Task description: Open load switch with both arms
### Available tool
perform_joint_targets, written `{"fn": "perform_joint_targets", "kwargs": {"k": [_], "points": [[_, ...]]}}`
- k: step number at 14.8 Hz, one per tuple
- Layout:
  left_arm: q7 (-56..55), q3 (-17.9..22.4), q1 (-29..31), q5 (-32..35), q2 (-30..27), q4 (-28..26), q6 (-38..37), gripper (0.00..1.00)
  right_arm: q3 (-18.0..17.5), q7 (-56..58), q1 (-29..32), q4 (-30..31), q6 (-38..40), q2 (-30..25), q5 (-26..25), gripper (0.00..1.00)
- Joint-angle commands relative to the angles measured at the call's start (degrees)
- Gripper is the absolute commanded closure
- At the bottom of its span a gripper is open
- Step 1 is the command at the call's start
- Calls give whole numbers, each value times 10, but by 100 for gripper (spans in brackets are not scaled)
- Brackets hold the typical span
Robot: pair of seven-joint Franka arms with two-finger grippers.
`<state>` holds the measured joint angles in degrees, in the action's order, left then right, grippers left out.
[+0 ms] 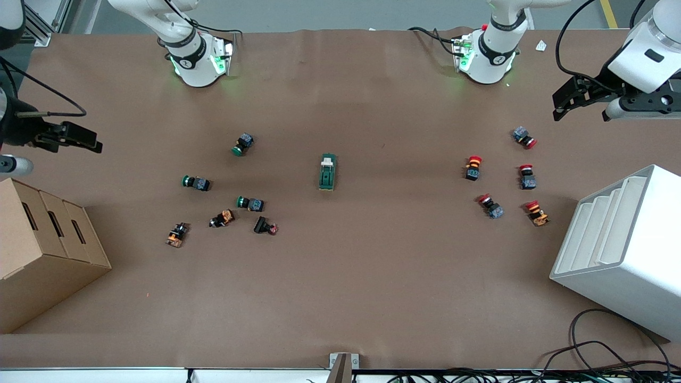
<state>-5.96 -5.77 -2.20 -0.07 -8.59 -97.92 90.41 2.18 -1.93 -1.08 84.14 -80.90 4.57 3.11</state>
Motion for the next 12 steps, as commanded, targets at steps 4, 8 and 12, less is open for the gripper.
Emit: {"fn": "perform_joint_targets", "kwargs": {"k": [4, 8, 12], "points": [[12, -1, 4, -8, 2, 5, -2, 0, -1, -5, 1, 55, 6, -74, 0, 0], [12, -1, 4, -13, 9, 11, -1, 0, -4, -5, -1, 94, 3, -121, -1, 0], [12, -1, 4, -22, 17, 19, -1, 0, -15, -5, -3, 102, -1, -135, -18, 0]]}}
